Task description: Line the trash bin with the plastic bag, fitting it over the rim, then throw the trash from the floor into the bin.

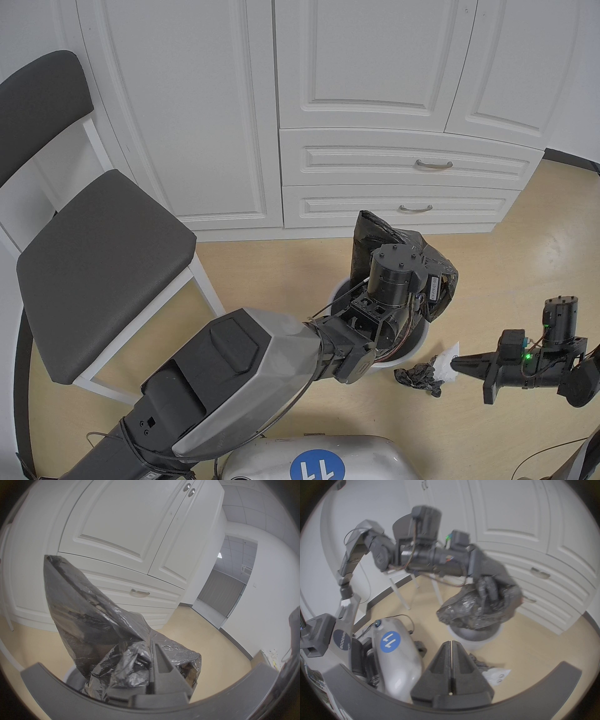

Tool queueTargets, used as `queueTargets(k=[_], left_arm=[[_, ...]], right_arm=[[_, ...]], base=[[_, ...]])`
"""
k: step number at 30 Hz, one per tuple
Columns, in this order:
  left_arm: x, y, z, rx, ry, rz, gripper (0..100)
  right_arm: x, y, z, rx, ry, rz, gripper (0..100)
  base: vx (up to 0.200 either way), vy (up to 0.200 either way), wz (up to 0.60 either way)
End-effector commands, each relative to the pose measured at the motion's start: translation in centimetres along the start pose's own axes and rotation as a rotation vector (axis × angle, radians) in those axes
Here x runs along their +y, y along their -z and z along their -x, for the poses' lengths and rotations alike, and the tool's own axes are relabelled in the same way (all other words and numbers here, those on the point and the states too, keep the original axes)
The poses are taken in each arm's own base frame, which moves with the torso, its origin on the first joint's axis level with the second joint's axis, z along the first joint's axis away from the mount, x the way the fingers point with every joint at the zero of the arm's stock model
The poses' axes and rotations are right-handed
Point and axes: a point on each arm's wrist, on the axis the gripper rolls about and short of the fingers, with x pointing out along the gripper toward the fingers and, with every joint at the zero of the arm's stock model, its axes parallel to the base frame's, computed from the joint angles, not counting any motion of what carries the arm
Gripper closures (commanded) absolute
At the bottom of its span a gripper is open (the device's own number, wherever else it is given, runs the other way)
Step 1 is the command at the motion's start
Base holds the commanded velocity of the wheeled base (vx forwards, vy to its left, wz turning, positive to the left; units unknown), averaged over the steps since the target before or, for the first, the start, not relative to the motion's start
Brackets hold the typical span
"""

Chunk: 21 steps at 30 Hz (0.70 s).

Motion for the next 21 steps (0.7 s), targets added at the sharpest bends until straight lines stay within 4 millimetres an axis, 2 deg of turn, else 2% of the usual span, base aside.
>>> queueTargets(k=[1, 5, 9, 11, 15, 21], left_arm=[[-0.3, -0.6, 0.1, -0.009, 0.004, 0.002, 100], [-0.4, -0.9, 0.2, -0.015, 0.004, 0.005, 100], [-0.6, -0.9, 0.3, -0.018, 0.003, 0.006, 100], [-0.7, -0.8, 0.3, -0.017, 0.004, 0.005, 100], [-1.2, -0.7, 0.4, -0.016, 0.013, 0.006, 100], [-1.1, -0.6, 0.4, -0.022, 0.014, 0.009, 100]], right_arm=[[2.6, 1.3, -3.9, 0.085, -0.188, -0.060, 100], [4.2, 1.0, -7.2, 0.066, -0.245, -0.216, 100], [5.1, 0.7, -10.9, -0.066, -0.135, -0.405, 100], [5.5, 2.0, -12.5, -0.033, -0.068, -0.499, 100], [4.6, 0.8, -14.5, -0.111, 0.015, -0.519, 100], [4.3, 2.2, -16.9, -0.093, 0.034, -0.605, 100]], base=[[0.000, 0.000, 0.00], [0.000, 0.000, 0.00], [0.000, 0.000, 0.00], [0.000, 0.000, 0.00], [0.000, 0.000, 0.00], [0.000, 0.000, 0.00]])
